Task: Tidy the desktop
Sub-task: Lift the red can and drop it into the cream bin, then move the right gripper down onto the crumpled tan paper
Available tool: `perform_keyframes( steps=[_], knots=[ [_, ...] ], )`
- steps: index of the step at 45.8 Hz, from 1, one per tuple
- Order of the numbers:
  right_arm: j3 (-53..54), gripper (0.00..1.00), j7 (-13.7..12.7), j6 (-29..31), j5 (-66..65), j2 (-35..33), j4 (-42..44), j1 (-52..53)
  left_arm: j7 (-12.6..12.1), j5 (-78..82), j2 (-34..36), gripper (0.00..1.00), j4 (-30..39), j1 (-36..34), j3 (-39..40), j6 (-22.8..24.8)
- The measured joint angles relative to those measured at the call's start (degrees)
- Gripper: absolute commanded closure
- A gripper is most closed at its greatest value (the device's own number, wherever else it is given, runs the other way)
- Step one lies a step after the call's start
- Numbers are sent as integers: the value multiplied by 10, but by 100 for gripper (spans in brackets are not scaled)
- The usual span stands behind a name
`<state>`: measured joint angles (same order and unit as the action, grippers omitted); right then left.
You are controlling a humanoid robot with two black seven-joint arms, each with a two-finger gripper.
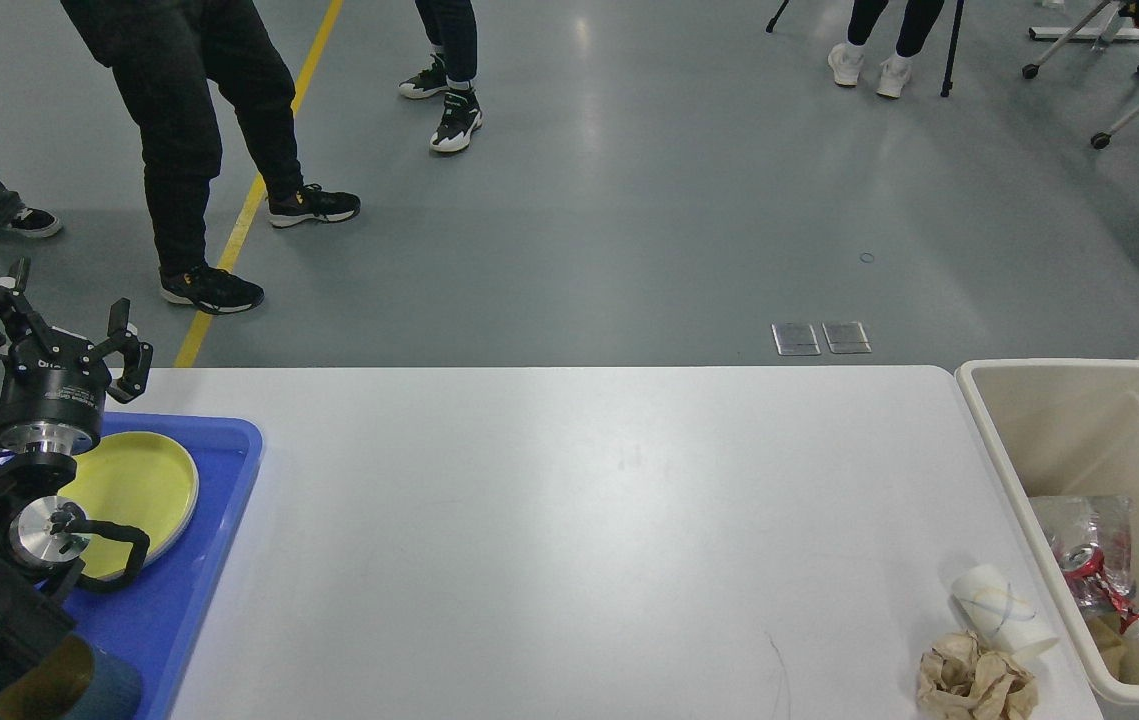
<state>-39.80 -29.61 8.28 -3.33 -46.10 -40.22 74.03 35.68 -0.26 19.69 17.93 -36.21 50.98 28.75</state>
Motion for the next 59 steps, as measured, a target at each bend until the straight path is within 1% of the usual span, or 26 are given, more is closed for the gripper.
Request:
perform_keyframes(
  steps=[4,10,14,19,25,31,37,40,43,50,55,59],
  knots=[
    [0,4,0,3,0,14,-5,14,0,0,0,4,0,0,0,0],
    [-6,4,-1,30,-2,49,-22,82,0,0,0,4,0,0,0,0],
    [-9,4,-3,68,-3,64,-60,152,0,0,0,4,0,0,0,0],
    [-21,4,-4,122,-6,69,-152,256,0,0,0,4,0,0,0,0],
    [-37,4,-4,220,-9,70,-256,371,0,0,0,4,0,0,0,0],
    [-38,4,-4,297,-9,73,-330,465,0,0,0,4,0,0,0,0],
    [-37,4,-3,345,-11,77,-372,531,0,0,0,4,0,0,0,0],
    [-42,4,-2,353,-27,84,-377,530,0,0,0,4,0,0,0,0],
    [-45,4,-2,353,-59,86,-378,501,0,0,0,4,0,0,0,0],
    [-47,4,-2,332,-131,77,-372,385,0,0,0,4,0,0,0,0],
    [-47,4,-1,307,-147,71,-356,301,0,0,0,4,0,0,0,0],
    [-44,4,0,300,-147,65,-350,252,0,0,0,4,0,0,0,0]
  ],
)
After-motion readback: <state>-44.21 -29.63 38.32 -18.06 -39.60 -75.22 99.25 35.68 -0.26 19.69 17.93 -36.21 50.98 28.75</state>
